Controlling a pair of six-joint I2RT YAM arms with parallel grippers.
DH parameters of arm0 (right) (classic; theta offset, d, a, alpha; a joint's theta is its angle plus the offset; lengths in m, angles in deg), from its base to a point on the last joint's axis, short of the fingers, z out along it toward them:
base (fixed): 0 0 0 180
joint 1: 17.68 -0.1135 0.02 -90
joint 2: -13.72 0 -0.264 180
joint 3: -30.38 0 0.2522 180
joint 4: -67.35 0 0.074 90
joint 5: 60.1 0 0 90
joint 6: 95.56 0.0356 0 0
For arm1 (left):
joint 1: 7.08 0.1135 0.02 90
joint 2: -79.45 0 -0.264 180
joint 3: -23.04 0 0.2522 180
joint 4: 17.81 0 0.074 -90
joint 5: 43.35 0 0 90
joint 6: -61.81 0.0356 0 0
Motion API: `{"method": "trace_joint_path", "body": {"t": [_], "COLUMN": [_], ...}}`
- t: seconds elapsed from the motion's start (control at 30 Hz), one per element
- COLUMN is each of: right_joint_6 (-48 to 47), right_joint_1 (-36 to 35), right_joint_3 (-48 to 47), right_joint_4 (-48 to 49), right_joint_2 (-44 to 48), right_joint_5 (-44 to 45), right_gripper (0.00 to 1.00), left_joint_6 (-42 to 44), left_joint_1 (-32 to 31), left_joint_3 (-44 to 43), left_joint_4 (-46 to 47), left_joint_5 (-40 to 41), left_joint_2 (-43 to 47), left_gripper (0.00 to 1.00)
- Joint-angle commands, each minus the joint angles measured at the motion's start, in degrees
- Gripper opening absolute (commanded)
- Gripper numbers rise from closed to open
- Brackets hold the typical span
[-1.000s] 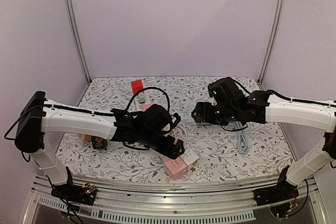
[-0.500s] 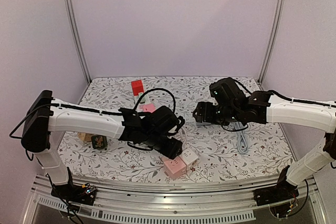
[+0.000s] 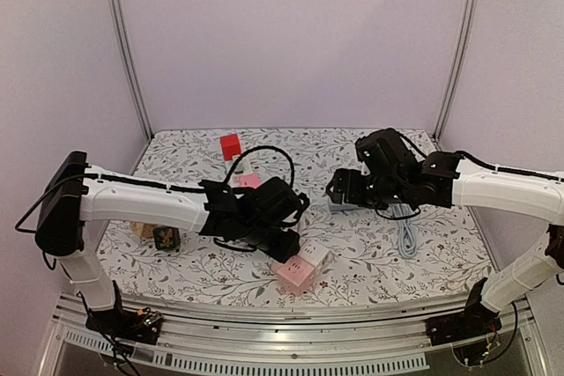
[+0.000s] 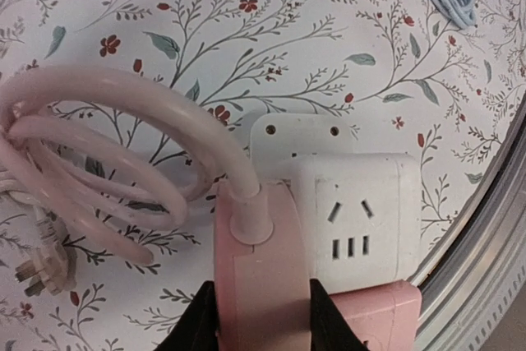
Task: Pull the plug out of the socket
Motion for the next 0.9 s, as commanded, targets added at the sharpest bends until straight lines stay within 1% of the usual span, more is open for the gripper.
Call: {"method": "trace_joint_path", "body": {"t": [0.0,0.17,0.23,0.4,0.67,0.8,0.87], "right_joint_6": [1.0,1.7,1.9,1.4,-0.3,-4.6,-7.1], "right_joint_1": [0.3,0.3,0.3,0.2,0.0,-1.1,-1.6], "right_joint_3": [1.3,1.6,1.6,2.3,3.9,4.2,4.3], "right_joint_4": [-1.2,-1.4,-1.4,1.2,6.3,9.8,11.1], "right_joint_2": [3.1,4.6,5.1,5.3,8.2,9.8,10.1], "right_joint_5": [0.0,-1.8,-2.9,-7.2,-11.8,-16.7,-19.2], "right_gripper": [0.84,0.84,0.84,0.85,0.88,0.89,0.9], "left_joint_6": [-1.8,-6.5,-9.7,-15.1,-18.4,-20.7,-21.1], "left_joint_1": [-0.4,1.2,2.6,6.3,11.7,14.5,16.2], "left_joint_3": [1.6,4.8,6.7,12.2,18.8,22.0,22.5], "left_joint_4": [-1.2,3.2,6.0,15.9,22.7,28.1,28.7], "left_joint_5": [1.2,0.1,-1.8,-9.0,-16.0,-20.7,-23.9], "left_joint_2": [2.5,7.6,9.9,16.1,24.4,27.8,28.9], "left_gripper": [0.2,0.13,0.12,0.11,0.11,0.11,0.11]}}
